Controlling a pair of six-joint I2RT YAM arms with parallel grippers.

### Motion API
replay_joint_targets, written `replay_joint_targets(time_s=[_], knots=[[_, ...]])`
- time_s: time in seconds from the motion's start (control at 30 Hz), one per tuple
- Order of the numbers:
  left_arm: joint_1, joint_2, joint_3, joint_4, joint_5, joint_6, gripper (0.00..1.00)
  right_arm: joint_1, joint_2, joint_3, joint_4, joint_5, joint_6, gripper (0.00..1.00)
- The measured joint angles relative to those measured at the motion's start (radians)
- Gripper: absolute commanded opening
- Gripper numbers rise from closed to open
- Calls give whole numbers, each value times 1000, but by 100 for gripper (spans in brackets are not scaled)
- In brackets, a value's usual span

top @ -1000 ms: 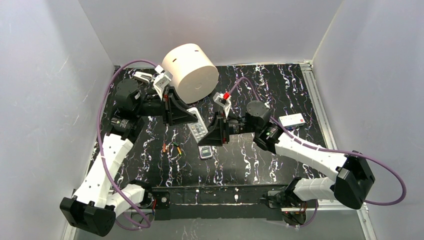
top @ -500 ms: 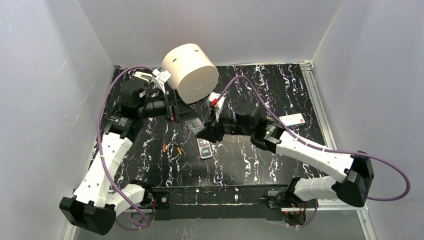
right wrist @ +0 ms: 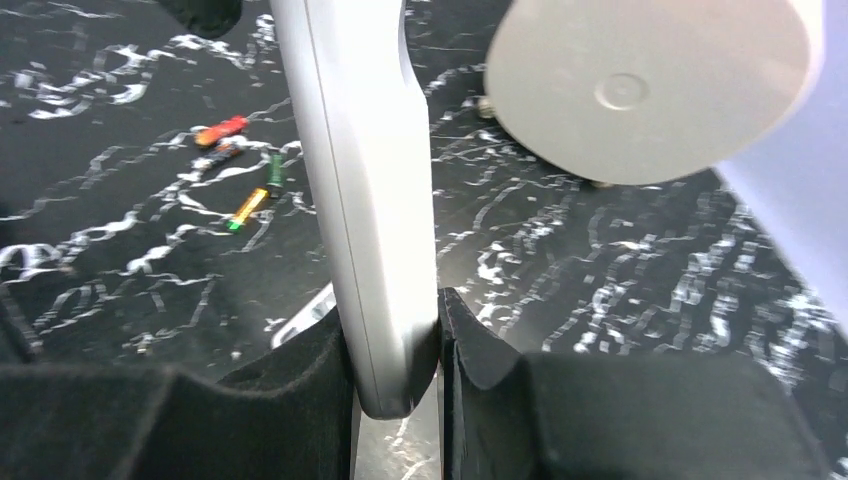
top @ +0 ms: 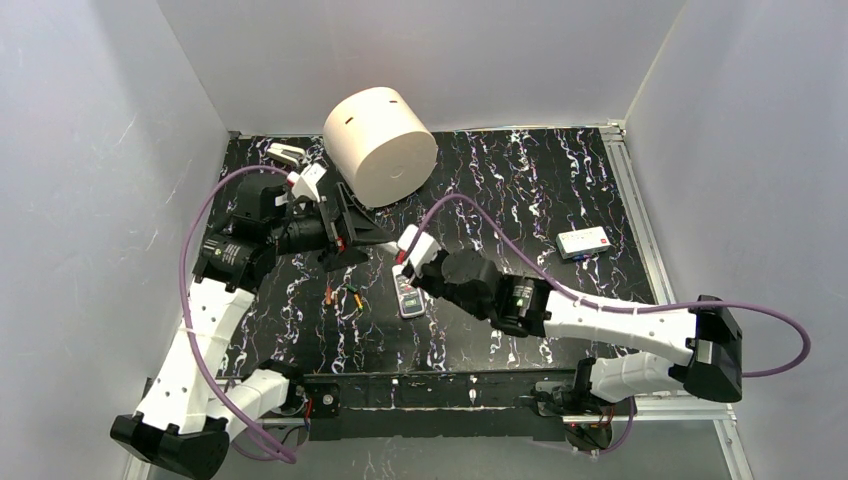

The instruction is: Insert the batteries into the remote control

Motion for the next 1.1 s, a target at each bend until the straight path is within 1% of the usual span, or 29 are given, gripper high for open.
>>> replay_joint_targets(time_s=[0.07, 0.2, 0.3, 0.4, 0.53, 0.63, 0.67, 0.73, 0.8, 0.9, 0.93, 1.03, 1.07, 1.1], knots=[[0, 7, 0, -40, -13, -36, 94, 50, 2, -10, 29, 107, -58, 1], [0, 38, -1, -70, -14, -159, 86, 161, 28, -34, 150, 316, -201, 1], [0, 60, -1, -71, -14, -241, 75, 226, 72, -50, 256, 442, -314, 1], [0, 63, -10, -71, -10, -298, 63, 251, 113, -54, 312, 520, -391, 1], [2, 55, -32, -96, 3, -328, 53, 253, 162, -57, 393, 615, -484, 1], [9, 45, -47, -135, 10, -329, 43, 253, 183, -64, 437, 663, -526, 1], [13, 42, -49, -145, 12, -326, 38, 253, 187, -64, 443, 672, -534, 1], [18, 32, -57, -155, 17, -325, 33, 253, 189, -64, 446, 681, -541, 1], [20, 24, -63, -155, 24, -325, 30, 254, 193, -65, 446, 681, -545, 1], [21, 19, -75, -143, 33, -325, 31, 258, 196, -68, 444, 676, -546, 1], [21, 20, -78, -140, 35, -325, 27, 257, 196, -68, 441, 672, -545, 1], [23, 27, -84, -135, 39, -320, 4, 257, 196, -69, 431, 659, -537, 1], [23, 30, -84, -133, 40, -320, 0, 257, 195, -69, 426, 655, -533, 1], [23, 31, -85, -128, 39, -316, 0, 256, 195, -69, 415, 650, -523, 14]])
